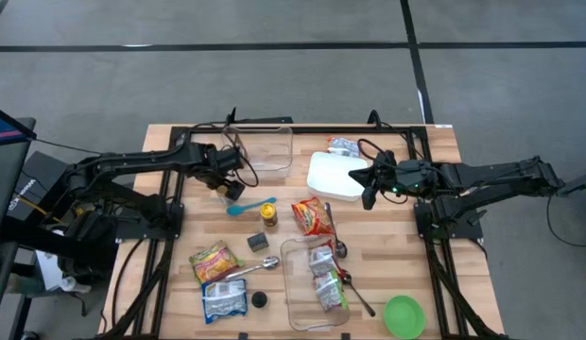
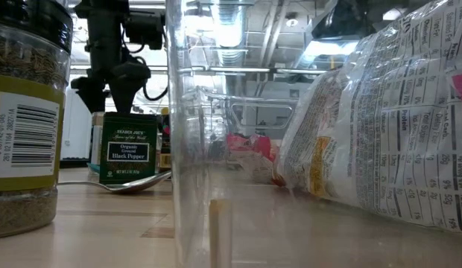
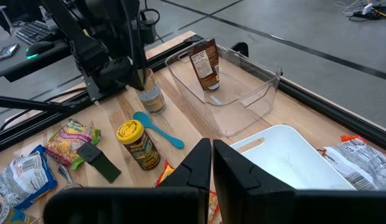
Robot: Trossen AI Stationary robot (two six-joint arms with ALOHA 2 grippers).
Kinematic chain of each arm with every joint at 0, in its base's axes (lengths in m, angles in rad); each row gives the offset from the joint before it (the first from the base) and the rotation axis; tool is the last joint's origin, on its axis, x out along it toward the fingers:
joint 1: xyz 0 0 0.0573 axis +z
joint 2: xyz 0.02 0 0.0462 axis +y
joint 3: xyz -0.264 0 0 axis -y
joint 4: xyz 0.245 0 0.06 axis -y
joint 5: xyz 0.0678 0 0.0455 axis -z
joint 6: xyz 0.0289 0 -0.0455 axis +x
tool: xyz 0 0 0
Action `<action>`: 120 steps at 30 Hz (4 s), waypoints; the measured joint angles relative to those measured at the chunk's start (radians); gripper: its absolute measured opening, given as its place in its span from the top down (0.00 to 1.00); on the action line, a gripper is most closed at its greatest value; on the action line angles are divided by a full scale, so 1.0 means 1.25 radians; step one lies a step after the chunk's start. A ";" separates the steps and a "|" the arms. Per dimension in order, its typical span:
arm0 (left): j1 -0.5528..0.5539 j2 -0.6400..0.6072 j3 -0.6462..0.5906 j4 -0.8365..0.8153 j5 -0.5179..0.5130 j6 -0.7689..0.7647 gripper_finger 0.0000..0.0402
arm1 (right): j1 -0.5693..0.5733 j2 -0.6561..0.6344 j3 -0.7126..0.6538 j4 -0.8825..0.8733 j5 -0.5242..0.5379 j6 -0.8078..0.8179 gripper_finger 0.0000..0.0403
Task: Pick & Place Food Item
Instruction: Put the gold seasoning bottle into the top transparent bin
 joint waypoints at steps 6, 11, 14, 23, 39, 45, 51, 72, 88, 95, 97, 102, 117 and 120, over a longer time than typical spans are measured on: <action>0.000 0.000 -0.042 0.070 0.000 0.000 0.10 | 0.000 0.000 0.000 0.000 0.000 0.000 0.97; 0.000 0.000 -0.061 0.071 0.008 0.000 0.11 | 0.000 0.000 0.000 0.000 0.000 0.000 0.97; 0.000 0.000 -0.064 0.073 0.013 -0.001 0.11 | 0.000 0.000 0.000 0.000 0.000 0.000 0.97; 0.000 0.000 -0.064 0.078 0.013 -0.001 0.13 | 0.000 0.000 0.000 0.000 0.000 0.000 0.97; 0.000 0.000 -0.064 0.077 0.011 -0.001 0.29 | 0.000 0.000 0.000 0.000 0.000 0.000 0.97; 0.000 0.000 -0.063 0.078 0.011 -0.001 0.27 | 0.000 0.000 0.000 0.000 0.000 0.000 0.97; 0.000 0.000 -0.063 0.077 0.011 -0.001 0.28 | 0.000 0.000 0.000 0.000 0.000 0.000 0.97; 0.000 -0.058 -0.063 0.078 0.048 -0.001 0.29 | 0.000 0.000 0.000 0.000 0.000 0.000 0.97; -0.001 -0.316 -0.063 0.198 0.070 -0.009 0.29 | 0.000 0.000 0.000 0.000 0.000 0.000 0.97; -0.001 -0.352 -0.063 0.405 0.069 0.012 0.29 | 0.000 0.000 0.000 0.000 0.000 0.000 0.97; -0.001 -0.349 -0.063 0.483 0.069 0.029 0.29 | 0.000 0.000 0.000 0.000 0.000 0.000 0.97; 0.003 -0.324 -0.063 0.656 0.065 0.077 0.29 | 0.000 0.000 0.000 0.000 0.000 0.000 0.97; 0.077 -0.168 -0.063 0.839 0.006 0.146 0.29 | 0.000 0.000 0.000 0.001 0.000 0.000 0.97; 0.088 -0.137 -0.063 0.836 0.006 0.137 0.29 | 0.000 0.000 0.000 0.001 0.000 0.000 0.97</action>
